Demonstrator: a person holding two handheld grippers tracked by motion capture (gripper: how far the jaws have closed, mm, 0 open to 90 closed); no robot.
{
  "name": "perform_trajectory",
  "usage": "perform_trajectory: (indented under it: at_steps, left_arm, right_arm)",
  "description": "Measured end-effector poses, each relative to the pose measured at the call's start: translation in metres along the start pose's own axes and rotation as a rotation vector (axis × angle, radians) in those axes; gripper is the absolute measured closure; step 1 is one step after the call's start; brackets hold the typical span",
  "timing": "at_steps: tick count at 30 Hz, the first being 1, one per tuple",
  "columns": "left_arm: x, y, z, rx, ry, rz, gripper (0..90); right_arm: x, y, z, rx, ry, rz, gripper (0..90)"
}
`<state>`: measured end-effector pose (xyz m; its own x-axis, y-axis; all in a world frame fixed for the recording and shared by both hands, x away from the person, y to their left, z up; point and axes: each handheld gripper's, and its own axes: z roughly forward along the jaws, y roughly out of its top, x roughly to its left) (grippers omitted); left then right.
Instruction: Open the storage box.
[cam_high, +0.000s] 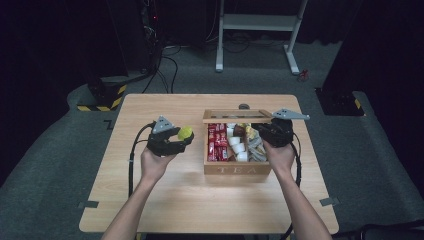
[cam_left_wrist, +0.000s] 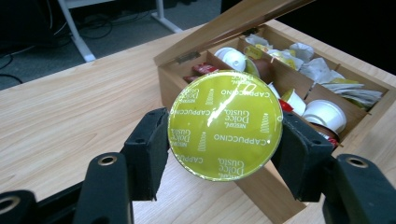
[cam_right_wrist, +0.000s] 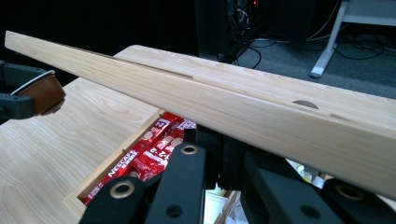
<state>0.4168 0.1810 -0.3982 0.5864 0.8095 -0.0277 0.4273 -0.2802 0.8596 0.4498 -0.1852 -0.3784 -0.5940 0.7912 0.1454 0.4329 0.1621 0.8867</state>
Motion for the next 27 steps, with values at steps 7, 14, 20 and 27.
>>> perform_trajectory:
  at_steps: [7, 14, 20, 27]
  left_arm:
    - [0.009, -0.006, -0.001, 0.011, 0.033, -0.014, 40.3]
    - [0.016, -0.015, 0.001, 0.028, 0.079, -0.029, 40.2]
    - [0.021, -0.025, 0.004, 0.051, 0.099, -0.042, 40.2]
    - [0.027, -0.036, 0.010, 0.088, 0.122, -0.047, 40.2]
  right_arm:
    - [0.000, -0.003, -0.001, 0.003, 0.006, -0.005, 89.2]
    - [0.000, -0.006, -0.002, 0.007, 0.014, 0.009, 89.0]
    - [0.000, -0.007, -0.004, 0.012, 0.011, 0.006, 89.1]
    - [0.000, -0.010, -0.005, 0.011, 0.009, 0.008, 89.8]
